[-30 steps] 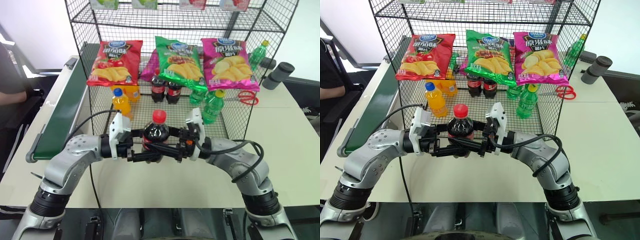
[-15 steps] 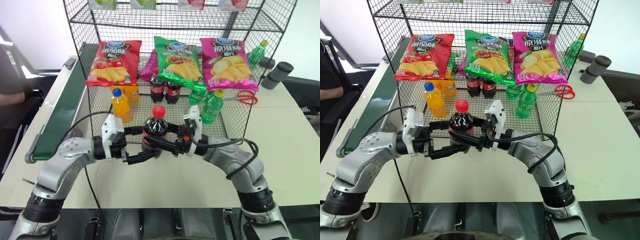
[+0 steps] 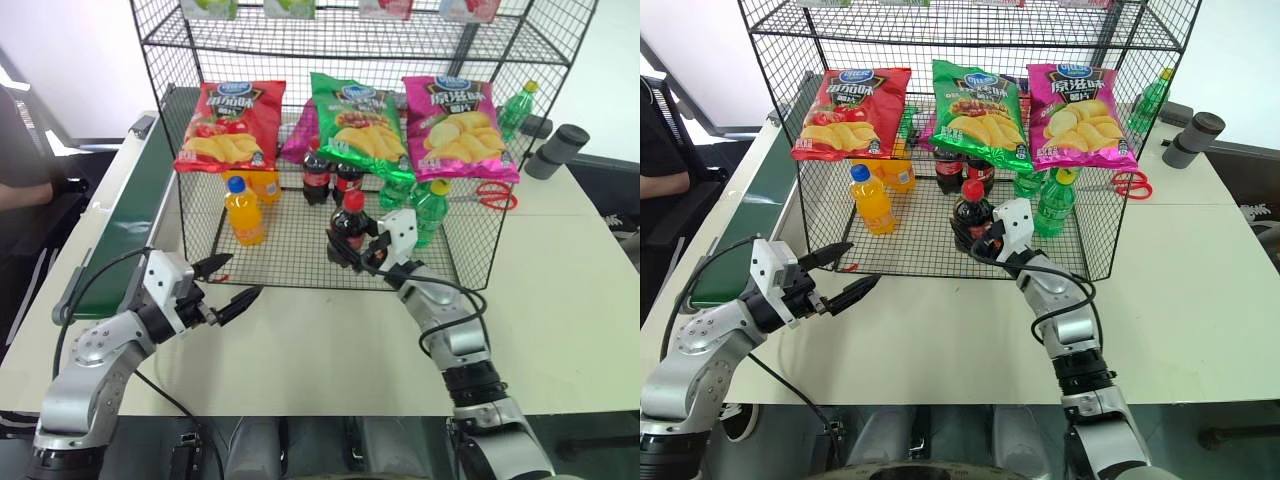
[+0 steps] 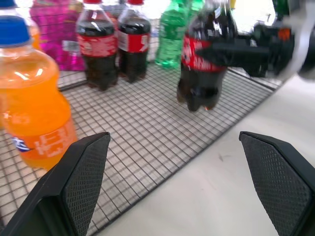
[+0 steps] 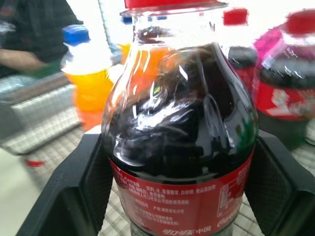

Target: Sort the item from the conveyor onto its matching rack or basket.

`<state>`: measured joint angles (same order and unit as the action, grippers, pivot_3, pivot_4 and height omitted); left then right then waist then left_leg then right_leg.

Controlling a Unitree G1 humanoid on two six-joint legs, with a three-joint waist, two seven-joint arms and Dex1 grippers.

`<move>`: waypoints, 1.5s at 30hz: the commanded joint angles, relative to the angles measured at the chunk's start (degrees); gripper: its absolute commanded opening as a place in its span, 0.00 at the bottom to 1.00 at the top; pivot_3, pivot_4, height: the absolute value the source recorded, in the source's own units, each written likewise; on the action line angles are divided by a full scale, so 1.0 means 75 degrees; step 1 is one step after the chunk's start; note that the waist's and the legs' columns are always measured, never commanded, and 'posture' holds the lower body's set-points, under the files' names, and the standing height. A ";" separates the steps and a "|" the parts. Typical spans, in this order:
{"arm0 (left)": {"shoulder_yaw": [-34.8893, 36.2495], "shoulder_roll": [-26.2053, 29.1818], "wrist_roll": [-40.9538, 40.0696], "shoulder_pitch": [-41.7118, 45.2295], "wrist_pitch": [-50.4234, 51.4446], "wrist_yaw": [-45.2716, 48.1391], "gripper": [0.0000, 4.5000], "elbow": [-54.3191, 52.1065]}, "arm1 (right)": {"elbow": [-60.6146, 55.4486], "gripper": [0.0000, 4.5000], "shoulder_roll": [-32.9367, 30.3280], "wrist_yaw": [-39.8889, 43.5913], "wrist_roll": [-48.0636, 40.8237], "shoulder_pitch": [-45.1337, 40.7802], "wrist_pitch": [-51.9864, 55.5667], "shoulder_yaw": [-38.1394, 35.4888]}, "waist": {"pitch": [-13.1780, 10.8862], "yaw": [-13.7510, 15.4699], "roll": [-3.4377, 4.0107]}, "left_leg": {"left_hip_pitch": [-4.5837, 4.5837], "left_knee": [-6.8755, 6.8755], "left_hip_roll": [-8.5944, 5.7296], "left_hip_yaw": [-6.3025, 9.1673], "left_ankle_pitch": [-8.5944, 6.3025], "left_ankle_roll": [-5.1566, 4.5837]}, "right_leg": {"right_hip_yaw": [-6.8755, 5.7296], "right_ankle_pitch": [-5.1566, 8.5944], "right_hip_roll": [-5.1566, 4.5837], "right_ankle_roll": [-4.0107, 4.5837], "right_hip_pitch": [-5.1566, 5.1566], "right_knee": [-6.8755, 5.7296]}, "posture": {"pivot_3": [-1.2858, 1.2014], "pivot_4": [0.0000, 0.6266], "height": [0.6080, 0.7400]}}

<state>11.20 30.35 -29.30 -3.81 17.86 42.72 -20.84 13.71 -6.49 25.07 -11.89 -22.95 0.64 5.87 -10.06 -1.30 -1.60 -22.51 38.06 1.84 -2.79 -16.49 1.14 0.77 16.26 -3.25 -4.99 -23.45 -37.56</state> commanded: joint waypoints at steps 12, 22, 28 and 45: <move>-0.0396 -0.0588 0.0288 0.0332 -0.0121 -0.0807 0.99 -0.0402 | 0.3844 0.68 0.0891 -0.1266 0.0875 -0.2042 -0.2729 -0.0559 | -0.0001 -0.0001 0.0002 | 0.0002 0.0000 -0.0001 -0.0001 0.0001 0.0003 | -0.0001 0.0000 -0.0009 0.0000 0.0000 -0.0008 | 0.52 0.24 1.00; -0.0541 -0.0571 0.0184 0.0565 0.0425 -0.1080 1.00 -0.0783 | 0.4489 0.98 0.0976 -0.0888 0.0721 -0.2250 -0.2939 -0.0741 | -0.0001 -0.0184 0.0002 | 0.0004 0.0000 -0.0002 -0.0001 0.0002 0.0005 | -0.0002 0.0000 -0.0015 0.0000 -0.0001 -0.0017 | 0.52 0.24 1.00; -0.0526 -0.0516 0.0141 0.0517 0.0605 -0.1016 1.00 -0.0763 | 0.3667 0.98 0.0842 -0.0682 0.0827 -0.1901 -0.3010 -0.0651 | -0.0001 -0.0179 0.0003 | 0.0009 -0.0001 0.0000 -0.0001 0.0002 0.0006 | -0.0001 0.0000 -0.0015 0.0000 -0.0001 -0.0023 | 0.52 0.24 1.00; -0.0098 0.0407 0.0679 0.0416 0.0218 -0.0480 1.00 0.0721 | -0.3393 0.98 -0.3554 0.2576 -0.1780 0.2007 0.1577 -0.1930 | -0.0006 -0.0125 0.0014 | 0.0015 -0.0006 -0.0003 0.0004 0.0001 0.0004 | -0.0002 0.0001 -0.0026 0.0002 0.0007 -0.0014 | 0.52 0.24 1.00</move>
<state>7.99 32.19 -24.17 -0.88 21.25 37.98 -15.24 -7.87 -30.47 41.68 -22.17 -9.09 10.41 -4.81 -10.11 -2.23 -1.49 -22.41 38.02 1.81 -2.76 -16.48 1.17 0.76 16.27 -3.45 -4.97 -23.40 -37.65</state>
